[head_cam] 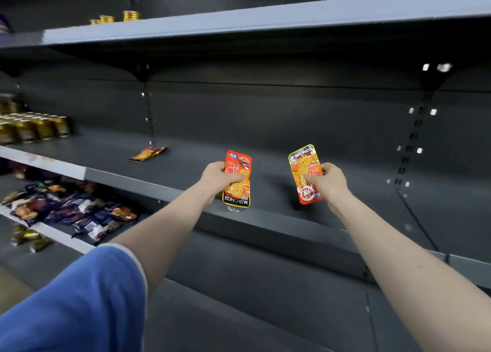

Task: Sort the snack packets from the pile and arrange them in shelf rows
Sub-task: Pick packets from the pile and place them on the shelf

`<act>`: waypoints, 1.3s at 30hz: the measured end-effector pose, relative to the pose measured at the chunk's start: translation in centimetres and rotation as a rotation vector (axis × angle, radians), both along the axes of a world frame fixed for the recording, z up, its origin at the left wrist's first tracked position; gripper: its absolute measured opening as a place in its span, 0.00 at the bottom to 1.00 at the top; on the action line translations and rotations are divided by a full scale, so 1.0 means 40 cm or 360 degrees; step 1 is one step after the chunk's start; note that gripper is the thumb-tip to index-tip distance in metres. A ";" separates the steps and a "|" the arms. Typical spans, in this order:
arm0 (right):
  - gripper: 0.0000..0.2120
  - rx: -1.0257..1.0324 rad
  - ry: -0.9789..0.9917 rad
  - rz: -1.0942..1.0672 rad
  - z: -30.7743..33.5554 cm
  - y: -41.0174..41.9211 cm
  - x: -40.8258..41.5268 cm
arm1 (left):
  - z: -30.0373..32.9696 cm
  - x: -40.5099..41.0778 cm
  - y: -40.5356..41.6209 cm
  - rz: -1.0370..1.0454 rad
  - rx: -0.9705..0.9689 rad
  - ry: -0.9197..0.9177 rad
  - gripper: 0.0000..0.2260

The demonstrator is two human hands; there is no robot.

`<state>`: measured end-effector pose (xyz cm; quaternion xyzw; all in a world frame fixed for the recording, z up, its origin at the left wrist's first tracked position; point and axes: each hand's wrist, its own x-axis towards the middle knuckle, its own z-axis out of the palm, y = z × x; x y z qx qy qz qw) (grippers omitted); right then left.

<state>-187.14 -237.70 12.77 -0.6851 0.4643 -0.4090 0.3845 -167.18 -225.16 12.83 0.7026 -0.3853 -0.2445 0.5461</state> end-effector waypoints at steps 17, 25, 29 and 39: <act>0.06 0.0060 0.0042 0.0272 0.000 -0.146 0.726 | -0.001 0.717 -0.027 0.0169 0.0072 -0.0023 0.09; 0.05 0.0016 0.0126 0.0246 -0.020 -0.131 1.017 | -0.001 1.077 -0.032 0.0078 0.0151 0.0031 0.06; 0.05 0.0026 0.0105 0.0087 -0.052 -0.114 1.111 | -0.022 1.219 -0.055 -0.0107 0.0200 0.0018 0.06; 0.04 0.0035 0.0182 -0.0342 -0.089 -0.049 1.226 | -0.070 1.367 -0.093 -0.0494 0.0284 0.0103 0.06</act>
